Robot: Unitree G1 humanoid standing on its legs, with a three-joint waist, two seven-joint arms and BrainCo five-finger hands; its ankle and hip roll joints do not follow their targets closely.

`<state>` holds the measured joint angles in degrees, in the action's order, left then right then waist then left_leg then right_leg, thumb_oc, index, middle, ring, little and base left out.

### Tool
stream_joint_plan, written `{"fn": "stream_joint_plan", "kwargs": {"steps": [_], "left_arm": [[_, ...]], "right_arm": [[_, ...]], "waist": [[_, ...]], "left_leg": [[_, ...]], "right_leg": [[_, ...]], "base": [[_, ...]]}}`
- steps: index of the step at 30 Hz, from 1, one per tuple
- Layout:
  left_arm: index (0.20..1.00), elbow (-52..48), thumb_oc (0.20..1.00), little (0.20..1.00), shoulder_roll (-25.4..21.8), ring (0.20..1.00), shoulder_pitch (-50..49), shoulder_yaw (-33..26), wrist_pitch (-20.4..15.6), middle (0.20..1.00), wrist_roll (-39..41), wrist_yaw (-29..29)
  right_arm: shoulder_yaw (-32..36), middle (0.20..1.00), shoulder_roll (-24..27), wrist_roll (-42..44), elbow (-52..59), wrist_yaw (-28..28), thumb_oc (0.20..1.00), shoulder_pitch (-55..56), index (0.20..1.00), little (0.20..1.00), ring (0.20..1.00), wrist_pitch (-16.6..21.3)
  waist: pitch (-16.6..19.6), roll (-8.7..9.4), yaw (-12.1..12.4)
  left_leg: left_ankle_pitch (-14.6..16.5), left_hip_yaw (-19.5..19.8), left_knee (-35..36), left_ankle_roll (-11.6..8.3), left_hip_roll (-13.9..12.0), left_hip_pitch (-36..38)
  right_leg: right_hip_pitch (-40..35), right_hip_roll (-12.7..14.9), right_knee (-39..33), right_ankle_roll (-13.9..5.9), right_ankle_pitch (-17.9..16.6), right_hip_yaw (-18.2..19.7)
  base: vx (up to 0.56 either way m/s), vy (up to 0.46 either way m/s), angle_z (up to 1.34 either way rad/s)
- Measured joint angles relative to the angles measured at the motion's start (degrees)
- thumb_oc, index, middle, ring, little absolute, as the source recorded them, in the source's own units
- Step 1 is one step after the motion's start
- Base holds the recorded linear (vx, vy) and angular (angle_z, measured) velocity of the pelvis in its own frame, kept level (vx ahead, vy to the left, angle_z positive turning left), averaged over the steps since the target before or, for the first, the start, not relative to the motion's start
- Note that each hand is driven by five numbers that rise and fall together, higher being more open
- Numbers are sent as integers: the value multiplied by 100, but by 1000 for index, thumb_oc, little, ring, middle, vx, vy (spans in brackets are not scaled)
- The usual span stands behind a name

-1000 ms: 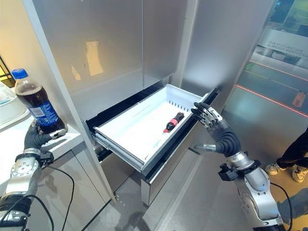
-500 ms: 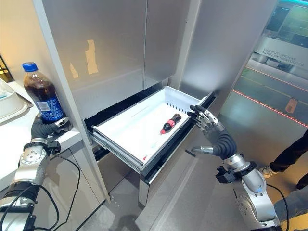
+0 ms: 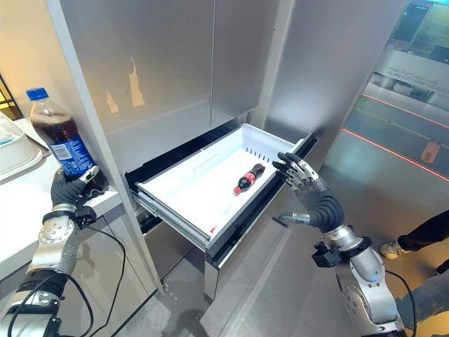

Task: Take the drinks into the refrigerator

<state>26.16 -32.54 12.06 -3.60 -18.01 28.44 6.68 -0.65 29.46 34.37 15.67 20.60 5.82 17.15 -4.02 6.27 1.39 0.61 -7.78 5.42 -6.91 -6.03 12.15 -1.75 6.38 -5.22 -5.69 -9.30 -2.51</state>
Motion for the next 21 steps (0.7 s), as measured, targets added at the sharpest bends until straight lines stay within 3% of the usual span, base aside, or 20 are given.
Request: {"fn": "stream_joint_plan", "kwargs": {"steps": [4, 11, 18, 21], "left_arm": [[200, -1867, 200, 200, 336, 200, -1347, -171, -21, 200, 471, -849], [200, -2975, 200, 200, 684, 200, -2201, 12, 260, 200, 911, -1923], [200, -3926, 200, 200, 596, 200, -2191, 24, 265, 200, 1616, -2450], [200, -4266, 200, 200, 38, 200, -2140, 386, 264, 200, 1771, -2724]], "right_arm": [[303, 1000, -81, -253, -73, -197, 1000, -18, 1000, 1000, 1000, 94], [656, 1000, -174, -728, -590, -550, 1000, -319, 1000, 1000, 1000, 172], [316, 1000, -98, -625, -1139, -587, 1000, -676, 1000, 1000, 1000, 142], [-447, 1000, 211, 101, -1333, -254, 1000, -1169, 1000, 1000, 1000, 4]], "waist": [[-213, -2, -6], [-367, -48, 105], [-368, -46, 259], [-367, -43, 279]], "left_leg": [[9, -6, 0, -2, -1, -2], [28, -8, -7, -25, -43, 1], [44, 14, -21, -36, -67, 20], [39, 42, -24, -32, -70, 15]], "right_leg": [[23, 0, 0, 0, 19, 4], [19, -51, 2, 49, -5, 3], [-20, -66, 2, 53, 3, -45], [-48, -64, 2, 54, 2, -79]], "base": [[-12, -8, -2], [3, -6, -1], [6, -13, 1], [-23, -21, 6]]}}
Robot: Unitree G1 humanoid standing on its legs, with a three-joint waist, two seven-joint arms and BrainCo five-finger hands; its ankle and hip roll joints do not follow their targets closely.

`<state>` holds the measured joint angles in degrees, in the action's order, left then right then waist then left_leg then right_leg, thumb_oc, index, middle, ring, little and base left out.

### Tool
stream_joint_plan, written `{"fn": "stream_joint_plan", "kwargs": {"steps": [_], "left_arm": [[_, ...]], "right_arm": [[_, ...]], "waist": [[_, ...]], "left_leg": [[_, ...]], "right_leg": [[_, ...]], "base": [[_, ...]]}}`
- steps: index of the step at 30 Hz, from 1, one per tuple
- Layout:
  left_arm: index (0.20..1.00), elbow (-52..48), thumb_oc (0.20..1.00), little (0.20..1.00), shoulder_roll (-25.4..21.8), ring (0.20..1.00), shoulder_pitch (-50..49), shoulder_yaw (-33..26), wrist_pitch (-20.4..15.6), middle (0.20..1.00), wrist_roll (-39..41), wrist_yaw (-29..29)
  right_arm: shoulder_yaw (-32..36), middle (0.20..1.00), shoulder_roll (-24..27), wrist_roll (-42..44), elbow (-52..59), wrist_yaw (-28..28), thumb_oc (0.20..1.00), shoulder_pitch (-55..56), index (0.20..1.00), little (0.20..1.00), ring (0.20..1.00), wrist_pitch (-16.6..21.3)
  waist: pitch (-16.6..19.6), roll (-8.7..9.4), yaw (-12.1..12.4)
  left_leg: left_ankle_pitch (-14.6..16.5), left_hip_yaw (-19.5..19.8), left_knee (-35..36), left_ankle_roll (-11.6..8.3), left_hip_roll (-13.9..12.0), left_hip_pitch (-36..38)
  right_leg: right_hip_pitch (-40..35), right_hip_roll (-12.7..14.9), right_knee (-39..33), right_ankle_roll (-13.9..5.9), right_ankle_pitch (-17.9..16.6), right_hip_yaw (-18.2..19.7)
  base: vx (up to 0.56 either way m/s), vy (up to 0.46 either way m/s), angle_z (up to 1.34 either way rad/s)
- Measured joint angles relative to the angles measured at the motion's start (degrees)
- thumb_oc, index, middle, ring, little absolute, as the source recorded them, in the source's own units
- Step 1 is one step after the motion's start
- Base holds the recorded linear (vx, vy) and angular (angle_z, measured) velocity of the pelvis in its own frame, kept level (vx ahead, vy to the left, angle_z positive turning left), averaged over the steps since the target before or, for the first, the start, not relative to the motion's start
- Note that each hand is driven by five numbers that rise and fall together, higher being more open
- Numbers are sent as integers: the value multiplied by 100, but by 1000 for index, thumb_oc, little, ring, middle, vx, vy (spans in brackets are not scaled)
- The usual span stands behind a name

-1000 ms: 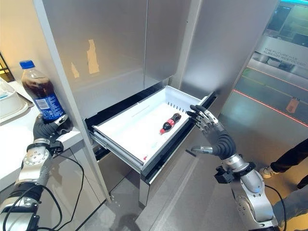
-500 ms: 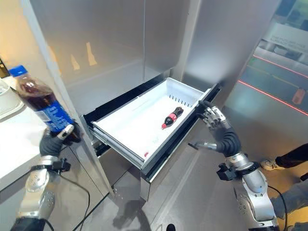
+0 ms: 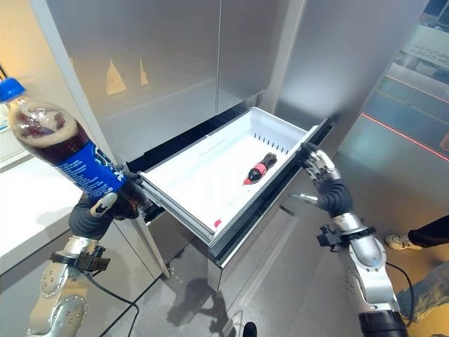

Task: Take the drinks into the refrigerator

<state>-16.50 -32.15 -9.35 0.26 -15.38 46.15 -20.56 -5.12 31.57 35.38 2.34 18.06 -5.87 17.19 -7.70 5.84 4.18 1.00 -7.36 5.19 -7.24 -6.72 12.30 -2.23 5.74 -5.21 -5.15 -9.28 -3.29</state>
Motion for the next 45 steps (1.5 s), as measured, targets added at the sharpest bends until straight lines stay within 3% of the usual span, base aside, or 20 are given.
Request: {"fn": "stream_joint_plan", "kwargs": {"steps": [2, 3, 5, 7, 14, 19, 28, 38, 45], "left_arm": [[200, -57, 200, 200, -400, 200, 169, 437, 8, 200, -11, -223], [200, -135, 200, 200, -861, 200, 350, 796, 33, 200, -43, -305], [200, -206, 200, 200, -1338, 200, 699, 1296, 93, 200, -49, -490], [200, -262, 200, 200, -1501, 200, 995, 1663, 94, 200, -95, -628], [200, -234, 200, 200, -2021, 200, 2405, 2911, 222, 200, -346, -845], [200, -186, 200, 200, -2059, 200, 2500, 3241, 233, 200, -517, -956], [200, -13, 200, 200, -1877, 200, 2479, 3260, 253, 200, -1176, -978], [200, 14, 200, 200, -1764, 200, 2161, 3260, 300, 200, -1177, -985], [200, 15, 200, 200, -1664, 200, 1845, 3153, 383, 200, -1168, -980]], "right_arm": [[-531, 1000, 214, 400, -315, 229, 1000, -452, 1000, 1000, 1000, -203], [-1034, 1000, 587, 751, -408, 449, 1000, -854, 1000, 1000, 1000, -397], [-1700, 1000, 965, 1157, -737, 710, 1000, -1635, 1000, 1000, 1000, -637], [-1975, 1000, 1103, 1531, -755, 840, 1000, -2039, 1000, 1000, 1000, -773], [-3179, 1000, 707, 2204, -685, 1147, 1000, -3300, 1000, 1000, 1000, -1199], [-3317, 1000, 446, 2394, -494, 1126, 1000, -3359, 1000, 1000, 1000, -1375], [-3476, 1000, 133, 2742, 111, 1173, 1000, -3323, 1000, 1000, 1000, -1716], [-3443, 1000, 101, 2769, 242, 1271, 1000, -3070, 1000, 1000, 1000, -1702], [-2630, 1000, 121, 2543, -64, 1131, 1000, -2206, 1000, 1000, 1000, -1418]], "waist": [[3, 6, 4], [2, 17, 22], [-1, 23, 2], [-1, 22, -4], [-14, -1, -21], [-54, -63, -17], [-75, -213, -35], [-50, -223, -37], [-28, -207, -35]], "left_leg": [[3, 27, 21, 0, 3, 11], [-5, 40, 20, 9, 2, 9], [-6, 39, 20, 8, 1, 11], [-9, 50, 12, 7, -1, 37], [-23, 12, -10, -26, -1, 124], [-23, -8, -10, -26, 0, 135], [-22, -23, -10, -28, 0, 158], [-5, -36, -9, -7, 1, 198], [-5, -32, -9, -6, 2, 197]], "right_leg": [[-50, 12, -2, -10, 22, -32], [-47, 13, -2, -31, 56, -42], [-54, 10, 0, -29, 56, -42], [-53, 5, 1, 10, 22, -40], [-111, -1, 2, 10, 8, -36], [-112, -1, 2, 10, 8, -31], [-121, -5, 3, 11, 7, -19], [-151, -4, 7, 12, 7, -15], [-153, -1, 7, 12, 7, -19]], "base": [[-22, -27, 7], [-8, -19, 4], [0, 0, 0], [0, 0, 0], [-3, -7, -3], [0, 0, 0], [0, 0, 0], [0, 0, 0], [0, 0, 0]]}}
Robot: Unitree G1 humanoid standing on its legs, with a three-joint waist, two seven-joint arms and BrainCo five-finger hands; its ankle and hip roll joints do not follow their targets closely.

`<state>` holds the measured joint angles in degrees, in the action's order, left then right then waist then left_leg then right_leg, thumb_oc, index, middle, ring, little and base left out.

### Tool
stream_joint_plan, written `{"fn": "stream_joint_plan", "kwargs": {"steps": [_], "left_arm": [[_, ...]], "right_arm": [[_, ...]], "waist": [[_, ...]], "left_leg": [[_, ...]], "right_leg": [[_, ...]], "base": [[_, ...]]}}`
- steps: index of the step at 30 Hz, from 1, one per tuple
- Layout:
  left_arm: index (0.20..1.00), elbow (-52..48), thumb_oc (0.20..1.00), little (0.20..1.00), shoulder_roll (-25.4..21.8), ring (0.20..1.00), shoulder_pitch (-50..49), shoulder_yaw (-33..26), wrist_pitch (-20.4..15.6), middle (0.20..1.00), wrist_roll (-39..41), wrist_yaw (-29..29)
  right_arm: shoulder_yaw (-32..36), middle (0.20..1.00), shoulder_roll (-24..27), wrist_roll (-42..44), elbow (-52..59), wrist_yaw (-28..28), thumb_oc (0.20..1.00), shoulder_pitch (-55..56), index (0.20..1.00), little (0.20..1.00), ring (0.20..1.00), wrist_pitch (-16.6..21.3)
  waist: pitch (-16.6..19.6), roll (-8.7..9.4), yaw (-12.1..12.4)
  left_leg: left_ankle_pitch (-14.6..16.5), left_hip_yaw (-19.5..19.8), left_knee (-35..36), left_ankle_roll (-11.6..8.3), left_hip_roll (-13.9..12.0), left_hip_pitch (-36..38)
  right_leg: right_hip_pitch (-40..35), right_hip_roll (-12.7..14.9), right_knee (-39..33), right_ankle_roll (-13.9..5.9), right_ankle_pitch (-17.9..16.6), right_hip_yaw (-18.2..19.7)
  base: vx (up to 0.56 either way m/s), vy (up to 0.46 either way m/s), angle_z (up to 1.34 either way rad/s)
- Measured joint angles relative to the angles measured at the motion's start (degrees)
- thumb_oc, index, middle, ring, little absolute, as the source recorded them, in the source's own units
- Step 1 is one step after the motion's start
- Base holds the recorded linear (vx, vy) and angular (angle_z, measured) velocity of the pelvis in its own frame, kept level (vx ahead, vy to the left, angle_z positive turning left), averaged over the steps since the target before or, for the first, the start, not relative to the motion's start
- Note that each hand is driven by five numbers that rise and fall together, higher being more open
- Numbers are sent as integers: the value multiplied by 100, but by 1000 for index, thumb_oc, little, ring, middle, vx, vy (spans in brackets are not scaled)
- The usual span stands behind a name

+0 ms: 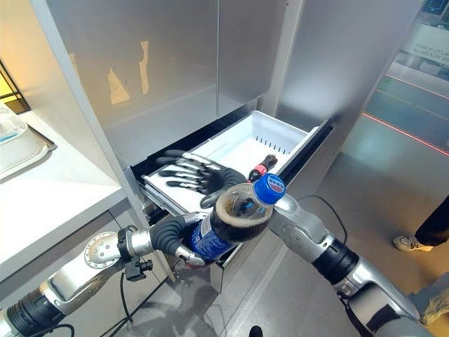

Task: Take the drinks into the refrigerator

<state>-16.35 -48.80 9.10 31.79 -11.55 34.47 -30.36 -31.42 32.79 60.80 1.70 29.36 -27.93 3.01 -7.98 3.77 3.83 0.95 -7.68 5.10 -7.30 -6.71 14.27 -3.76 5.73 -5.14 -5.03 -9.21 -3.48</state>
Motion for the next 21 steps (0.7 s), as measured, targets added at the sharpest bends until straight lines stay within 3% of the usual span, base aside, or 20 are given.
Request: {"fn": "stream_joint_plan", "kwargs": {"steps": [6, 16, 19, 21], "left_arm": [[200, 6, 200, 200, 215, 200, -194, -550, 14, 200, 87, 58], [200, 7, 200, 200, 278, 200, -244, -607, 117, 200, 290, 61], [200, 7, 200, 200, 287, 200, -245, -607, 117, 200, 290, 53], [200, 6, 200, 200, 296, 200, -319, -656, 112, 200, 285, 45]], "right_arm": [[700, 1000, -63, -347, -548, -247, 1000, 631, 1000, 1000, 1000, 326], [1480, 1000, -264, -1227, -1998, -1115, 1000, 785, 1000, 1000, 1000, 738], [1486, 1000, -237, -1296, -1903, -1068, 1000, 804, 1000, 1000, 1000, 758], [1478, 1000, 40, -1286, -1129, -741, 1000, 1149, 1000, 1000, 1000, 686]], "waist": [[15, 13, 2], [79, 18, 1], [97, 24, -11], [99, 26, 7]], "left_leg": [[3, 10, 1, 7, -1, 0], [2, 11, 1, 7, 0, 0], [2, 11, 2, 7, -1, 0], [4, 12, 15, 7, 0, -5]], "right_leg": [[-5, 2, 0, 1, 0, -7], [-7, 1, -1, 2, -1, -7], [-6, -2, -1, 2, -1, -6], [-4, 2, -1, 1, 0, -8]], "base": [[0, 0, 0], [0, 0, 0], [0, 0, 0], [0, 0, 0]]}}
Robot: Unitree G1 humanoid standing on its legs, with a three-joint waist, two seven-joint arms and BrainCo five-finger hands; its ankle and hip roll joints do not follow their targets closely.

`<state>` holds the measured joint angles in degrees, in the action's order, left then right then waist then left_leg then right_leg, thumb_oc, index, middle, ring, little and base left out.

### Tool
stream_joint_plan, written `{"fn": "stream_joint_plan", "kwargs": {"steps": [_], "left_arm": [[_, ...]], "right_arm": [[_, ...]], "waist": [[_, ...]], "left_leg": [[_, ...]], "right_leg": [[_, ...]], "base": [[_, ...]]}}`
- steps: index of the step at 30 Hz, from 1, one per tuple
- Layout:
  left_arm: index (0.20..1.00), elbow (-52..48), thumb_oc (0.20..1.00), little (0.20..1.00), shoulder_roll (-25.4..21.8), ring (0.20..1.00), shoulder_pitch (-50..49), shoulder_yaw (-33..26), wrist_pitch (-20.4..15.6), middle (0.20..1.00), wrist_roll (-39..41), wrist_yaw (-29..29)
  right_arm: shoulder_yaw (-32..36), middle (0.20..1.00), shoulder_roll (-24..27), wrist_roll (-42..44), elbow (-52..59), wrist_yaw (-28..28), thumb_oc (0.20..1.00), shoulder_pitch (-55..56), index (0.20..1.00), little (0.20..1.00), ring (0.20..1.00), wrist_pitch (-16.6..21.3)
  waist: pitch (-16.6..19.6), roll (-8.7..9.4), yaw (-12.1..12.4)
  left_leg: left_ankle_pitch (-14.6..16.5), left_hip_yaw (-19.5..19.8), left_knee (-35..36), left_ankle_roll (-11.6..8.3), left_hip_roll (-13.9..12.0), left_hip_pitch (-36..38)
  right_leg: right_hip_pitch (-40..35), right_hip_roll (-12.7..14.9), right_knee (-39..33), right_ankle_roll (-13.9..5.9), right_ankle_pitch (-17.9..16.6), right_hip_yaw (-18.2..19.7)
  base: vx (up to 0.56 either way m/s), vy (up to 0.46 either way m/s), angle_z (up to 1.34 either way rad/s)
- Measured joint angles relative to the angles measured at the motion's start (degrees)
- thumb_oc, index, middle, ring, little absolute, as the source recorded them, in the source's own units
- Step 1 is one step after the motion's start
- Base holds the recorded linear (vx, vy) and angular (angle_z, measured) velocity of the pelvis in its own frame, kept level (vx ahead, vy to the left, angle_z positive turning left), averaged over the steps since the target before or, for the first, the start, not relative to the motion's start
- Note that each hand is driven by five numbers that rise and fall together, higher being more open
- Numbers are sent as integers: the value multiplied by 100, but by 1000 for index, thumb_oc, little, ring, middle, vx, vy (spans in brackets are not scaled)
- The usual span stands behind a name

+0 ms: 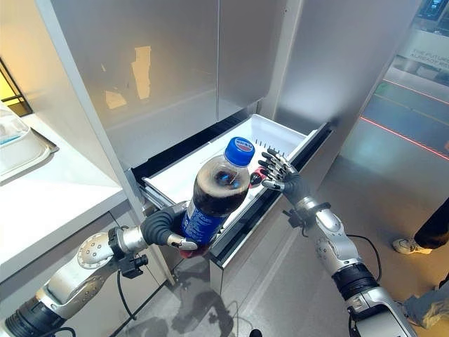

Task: Take the drinks into the refrigerator

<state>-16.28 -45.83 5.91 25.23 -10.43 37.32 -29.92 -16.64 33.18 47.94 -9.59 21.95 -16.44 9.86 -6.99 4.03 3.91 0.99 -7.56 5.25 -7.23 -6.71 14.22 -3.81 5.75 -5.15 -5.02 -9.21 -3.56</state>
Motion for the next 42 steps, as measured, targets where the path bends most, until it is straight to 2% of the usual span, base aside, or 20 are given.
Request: {"fn": "stream_joint_plan", "kwargs": {"steps": [6, 12, 19, 23, 26, 33, 42], "left_arm": [[200, 476, 200, 200, 264, 200, -407, -586, -43, 200, -53, 239], [200, 1113, 200, 200, 530, 200, -467, -871, -54, 200, -285, 606], [200, 1228, 200, 200, 752, 200, -529, -898, -55, 200, -549, 794], [200, 1252, 200, 200, 840, 200, -529, -896, -55, 200, -740, 873], [200, 1272, 200, 200, 944, 200, -526, -895, -56, 200, -750, 1012], [200, 1306, 200, 200, 950, 200, -509, -801, -58, 200, -1157, 1095], [200, 1391, 200, 200, 986, 200, -477, -683, -58, 200, -1409, 1209]], "right_arm": [[19, 1000, 454, 328, 1215, 681, 1000, 167, 1000, 1000, 1000, -75], [18, 1000, 444, 705, 1787, 943, 1000, 158, 1000, 1000, 1000, -198], [2, 1000, 447, 862, 2348, 1168, 1000, 64, 1000, 1000, 1000, -325], [-79, 1000, 337, 937, 2394, 1196, 1000, 17, 1000, 1000, 1000, -352], [-259, 1000, 62, 1045, 2395, 1156, 1000, -95, 1000, 1000, 1000, -370], [-826, 1000, -240, 1077, 2385, 1099, 1000, -531, 1000, 1000, 1000, -422], [-1058, 1000, -583, 1070, 2244, 954, 1000, -589, 1000, 1000, 1000, -437]], "waist": [[18, 20, -22], [33, 44, 13], [36, 49, 1], [37, 51, 0], [37, 51, -12], [42, 59, -10], [43, 60, -8]], "left_leg": [[1, -2, 11, 1, -3, -1], [3, 1, 11, -1, 1, -6], [4, 0, 8, -3, 1, -9], [5, -2, 11, -3, 1, -9], [5, -4, 10, -3, 0, -10], [4, -3, -13, -4, 1, -22], [5, -2, -13, -4, 1, -23]], "right_leg": [[6, -2, -1, 4, 1, 1], [10, 4, -1, 6, 4, -1], [14, 2, -1, 4, 3, -1], [15, 2, -1, 4, 3, 0], [21, 1, -2, 4, 4, 2], [31, 0, -1, 3, 2, 2], [30, 2, -1, 3, 2, 1]], "base": [[0, 0, 0], [0, 0, 0], [0, 0, 0], [0, 0, 0], [0, 0, 0], [0, 0, 0], [0, 0, 0]]}}
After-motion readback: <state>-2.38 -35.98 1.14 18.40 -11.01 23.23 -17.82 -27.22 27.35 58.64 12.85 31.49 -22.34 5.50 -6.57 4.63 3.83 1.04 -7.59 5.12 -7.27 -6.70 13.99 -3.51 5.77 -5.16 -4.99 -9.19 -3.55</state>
